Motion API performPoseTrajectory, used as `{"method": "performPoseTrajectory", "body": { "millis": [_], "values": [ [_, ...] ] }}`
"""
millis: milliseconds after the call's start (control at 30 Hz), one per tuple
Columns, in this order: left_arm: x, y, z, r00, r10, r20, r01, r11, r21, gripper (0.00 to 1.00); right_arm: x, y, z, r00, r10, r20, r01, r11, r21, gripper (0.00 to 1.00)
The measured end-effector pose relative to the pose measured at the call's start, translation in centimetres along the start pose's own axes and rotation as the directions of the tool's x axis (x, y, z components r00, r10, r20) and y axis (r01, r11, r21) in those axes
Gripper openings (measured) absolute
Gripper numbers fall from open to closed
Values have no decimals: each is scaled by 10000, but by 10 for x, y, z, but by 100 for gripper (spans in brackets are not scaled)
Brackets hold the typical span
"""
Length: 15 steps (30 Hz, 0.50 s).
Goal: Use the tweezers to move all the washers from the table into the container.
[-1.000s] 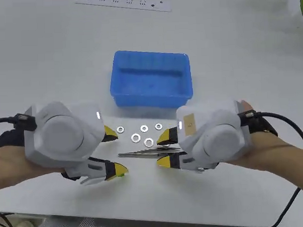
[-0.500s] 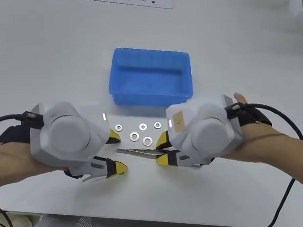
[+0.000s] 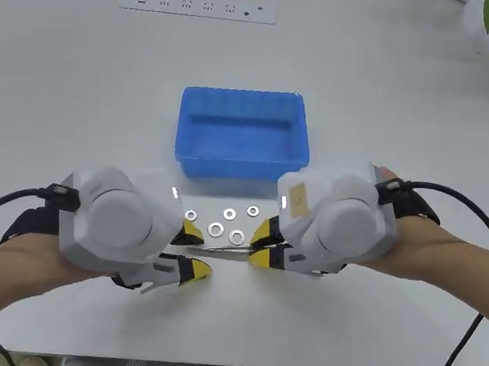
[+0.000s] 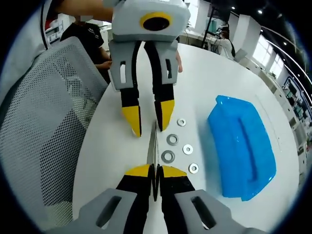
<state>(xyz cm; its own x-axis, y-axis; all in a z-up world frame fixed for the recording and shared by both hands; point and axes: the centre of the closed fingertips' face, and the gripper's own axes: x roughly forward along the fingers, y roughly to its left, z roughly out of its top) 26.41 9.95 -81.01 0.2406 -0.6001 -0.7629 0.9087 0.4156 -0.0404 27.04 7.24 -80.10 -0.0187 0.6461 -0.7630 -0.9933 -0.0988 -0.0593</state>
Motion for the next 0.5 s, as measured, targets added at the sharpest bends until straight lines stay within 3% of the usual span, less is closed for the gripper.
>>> {"method": "performPoseTrajectory", "body": {
  "millis": [33,100,400,500],
  "values": [
    [0,-1,0,10000,-42,37,42,10000,-31,23,-3,0,5,9996,17,267,-20,9999,128,7],
    [0,2,2,9999,140,79,-142,9998,147,22,-7,0,6,9996,-21,280,17,9999,134,7],
    [3,4,1,9999,127,-110,-123,9991,396,10,-7,6,10,9984,4,565,-15,9998,209,7],
    [6,4,3,9997,62,-243,-36,9943,1070,10,-9,5,13,9977,-7,680,-6,9998,180,7]
  ]
}}
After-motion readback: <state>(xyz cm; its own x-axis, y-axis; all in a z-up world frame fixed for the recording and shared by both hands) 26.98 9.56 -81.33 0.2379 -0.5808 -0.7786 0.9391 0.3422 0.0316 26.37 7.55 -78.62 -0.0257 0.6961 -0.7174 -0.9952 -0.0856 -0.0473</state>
